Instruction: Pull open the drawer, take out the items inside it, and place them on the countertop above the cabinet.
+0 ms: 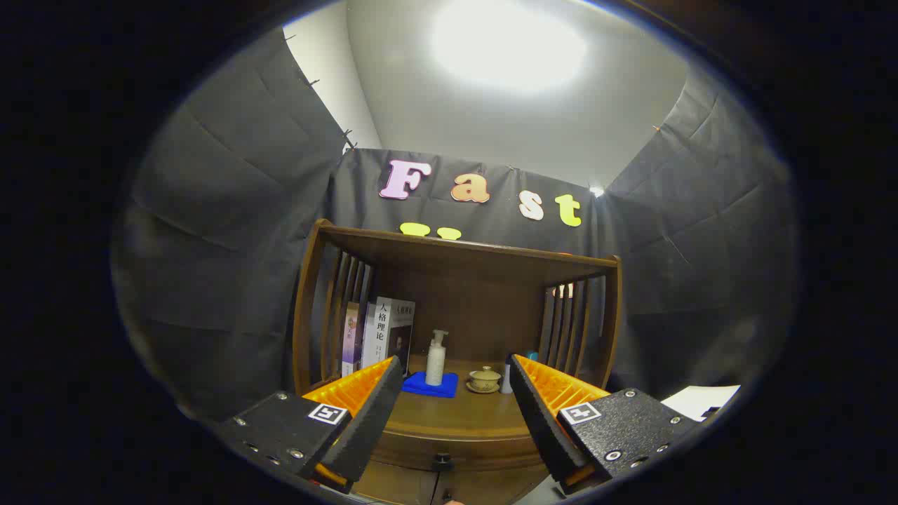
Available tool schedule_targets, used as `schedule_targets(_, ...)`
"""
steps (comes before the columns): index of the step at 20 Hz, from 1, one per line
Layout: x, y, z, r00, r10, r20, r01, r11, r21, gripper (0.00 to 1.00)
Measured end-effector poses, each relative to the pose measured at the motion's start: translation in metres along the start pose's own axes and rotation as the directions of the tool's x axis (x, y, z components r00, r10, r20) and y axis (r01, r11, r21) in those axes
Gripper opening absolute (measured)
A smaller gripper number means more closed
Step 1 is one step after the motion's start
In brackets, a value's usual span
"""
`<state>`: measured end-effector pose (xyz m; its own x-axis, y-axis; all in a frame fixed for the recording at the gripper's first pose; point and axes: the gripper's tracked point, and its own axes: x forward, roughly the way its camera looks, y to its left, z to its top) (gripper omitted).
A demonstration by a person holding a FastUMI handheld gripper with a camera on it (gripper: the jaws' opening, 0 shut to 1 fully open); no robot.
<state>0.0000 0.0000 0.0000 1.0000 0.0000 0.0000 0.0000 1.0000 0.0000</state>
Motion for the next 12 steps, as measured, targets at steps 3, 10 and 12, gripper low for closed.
schedule_targets(3,0.000,-0.005,-0.005,1.000,-0.007,-0.018,0.007,1.000,0.000,0.94)
schedule_targets(10,0.006,-0.003,-0.022,0.998,0.006,-0.057,-0.005,1.000,0.016,0.94)
schedule_targets(12,0.008,-0.002,-0.030,0.998,0.016,-0.066,-0.015,0.999,0.028,0.95)
